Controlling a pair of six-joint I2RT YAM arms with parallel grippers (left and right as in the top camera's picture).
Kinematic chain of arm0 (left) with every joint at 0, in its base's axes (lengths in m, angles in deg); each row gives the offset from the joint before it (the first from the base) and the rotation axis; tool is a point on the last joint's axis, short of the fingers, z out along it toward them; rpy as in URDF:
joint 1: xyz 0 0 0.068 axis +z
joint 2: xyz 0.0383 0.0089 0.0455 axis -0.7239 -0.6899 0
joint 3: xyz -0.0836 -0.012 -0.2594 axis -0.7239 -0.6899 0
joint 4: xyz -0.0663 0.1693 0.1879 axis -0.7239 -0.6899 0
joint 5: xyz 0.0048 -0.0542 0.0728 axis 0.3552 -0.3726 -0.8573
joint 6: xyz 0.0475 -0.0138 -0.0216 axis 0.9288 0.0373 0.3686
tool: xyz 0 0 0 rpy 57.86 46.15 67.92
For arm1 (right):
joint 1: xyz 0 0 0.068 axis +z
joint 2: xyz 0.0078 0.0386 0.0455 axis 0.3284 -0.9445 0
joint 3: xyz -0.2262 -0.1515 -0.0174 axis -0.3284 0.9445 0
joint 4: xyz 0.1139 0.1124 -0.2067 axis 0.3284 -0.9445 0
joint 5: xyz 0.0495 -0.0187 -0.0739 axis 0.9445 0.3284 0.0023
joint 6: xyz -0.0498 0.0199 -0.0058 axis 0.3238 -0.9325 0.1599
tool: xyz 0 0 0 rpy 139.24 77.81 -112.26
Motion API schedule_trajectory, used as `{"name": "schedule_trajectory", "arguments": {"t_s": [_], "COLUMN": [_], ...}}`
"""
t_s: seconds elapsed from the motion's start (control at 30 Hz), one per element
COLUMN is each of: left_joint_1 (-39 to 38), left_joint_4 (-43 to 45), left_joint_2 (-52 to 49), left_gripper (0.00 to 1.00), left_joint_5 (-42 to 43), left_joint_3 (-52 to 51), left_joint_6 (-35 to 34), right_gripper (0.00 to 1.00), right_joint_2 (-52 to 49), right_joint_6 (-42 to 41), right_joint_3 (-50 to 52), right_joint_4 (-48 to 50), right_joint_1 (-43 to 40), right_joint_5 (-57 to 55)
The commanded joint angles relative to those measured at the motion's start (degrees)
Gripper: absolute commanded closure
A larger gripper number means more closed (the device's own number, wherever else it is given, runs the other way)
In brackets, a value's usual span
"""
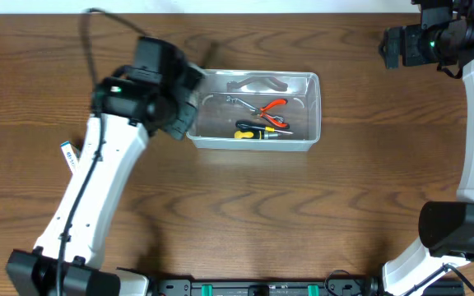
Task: Pack container
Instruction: 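Carry the marker into the container with the left gripper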
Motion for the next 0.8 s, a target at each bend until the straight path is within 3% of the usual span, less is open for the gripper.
{"name": "schedule_trajectory", "arguments": {"t_s": [0.0,0.17,0.37,0.77], "left_joint_1": [-3.4,-7.5,-8.8,-8.7], "left_joint_4": [1.4,6.4,12.0,13.6], "left_joint_2": [-1.9,-5.7,-13.3,-24.5], "left_gripper": [0.94,0.94,0.94,0.94], "left_joint_5": [4.6,5.6,5.6,5.6], "left_joint_3": [0.2,0.2,0.2,0.2], "left_joint_6": [20.0,29.8,30.1,30.1], "right_gripper": [0.01,0.01,0.01,0.01], "right_joint_2": [0.0,0.0,0.0,0.0], "right_joint_6": [0.4,0.4,0.4,0.4], "right_joint_3": [-0.4,-0.4,-0.4,-0.4], "right_joint_4": [0.0,0.0,0.0,0.0], "right_joint_1": [-0.1,-0.1,-0.1,-0.1], "right_joint_5": [-0.1,-0.1,-0.1,-0.2]}}
